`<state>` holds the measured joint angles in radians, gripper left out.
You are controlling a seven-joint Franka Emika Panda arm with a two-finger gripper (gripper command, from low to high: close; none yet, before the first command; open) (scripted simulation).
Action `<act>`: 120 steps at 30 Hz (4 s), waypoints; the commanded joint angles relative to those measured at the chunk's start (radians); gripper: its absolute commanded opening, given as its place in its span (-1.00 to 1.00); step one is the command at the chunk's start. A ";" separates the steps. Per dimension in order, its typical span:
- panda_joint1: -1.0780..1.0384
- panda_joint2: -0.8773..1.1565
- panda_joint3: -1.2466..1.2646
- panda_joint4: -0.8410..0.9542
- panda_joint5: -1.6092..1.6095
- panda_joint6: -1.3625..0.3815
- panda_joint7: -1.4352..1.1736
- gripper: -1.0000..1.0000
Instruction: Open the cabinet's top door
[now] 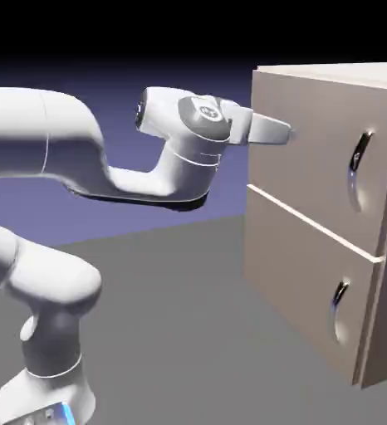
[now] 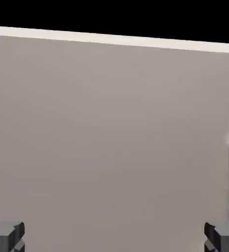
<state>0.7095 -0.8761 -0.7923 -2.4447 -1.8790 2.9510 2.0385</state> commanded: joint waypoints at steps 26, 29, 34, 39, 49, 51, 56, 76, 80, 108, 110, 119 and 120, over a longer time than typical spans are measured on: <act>0.441 -0.147 -0.458 0.250 -0.998 -0.052 0.685 1.00; 0.546 -0.126 -0.515 0.332 -1.004 -0.062 0.684 1.00; 0.438 -0.098 -0.448 0.235 -0.984 -0.120 0.719 -1.00; 0.274 -0.012 -0.333 0.133 -0.995 -0.166 0.857 -1.00; -0.089 -0.014 -0.027 -0.123 -0.808 -0.293 0.861 -1.00; -0.161 -0.035 0.045 -0.178 -0.747 -0.320 0.843 -1.00; -0.335 -0.071 0.225 -0.279 -0.619 -0.348 0.841 -1.00; -0.495 -0.482 0.839 -0.602 0.250 -0.662 0.476 -1.00; -0.448 -0.520 0.975 -0.614 0.423 -0.769 0.432 -1.00; -0.746 -0.171 1.946 0.032 1.272 -1.639 0.463 -1.00; -0.816 -0.160 2.000 0.105 1.299 -1.691 0.459 -1.00; -1.126 -0.171 2.199 0.431 1.389 -1.905 0.418 -1.00; -1.160 -0.177 2.216 0.467 1.397 -1.928 0.410 -1.00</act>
<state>-0.4501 -1.0536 1.4239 -1.9777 -0.4822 1.0245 2.4489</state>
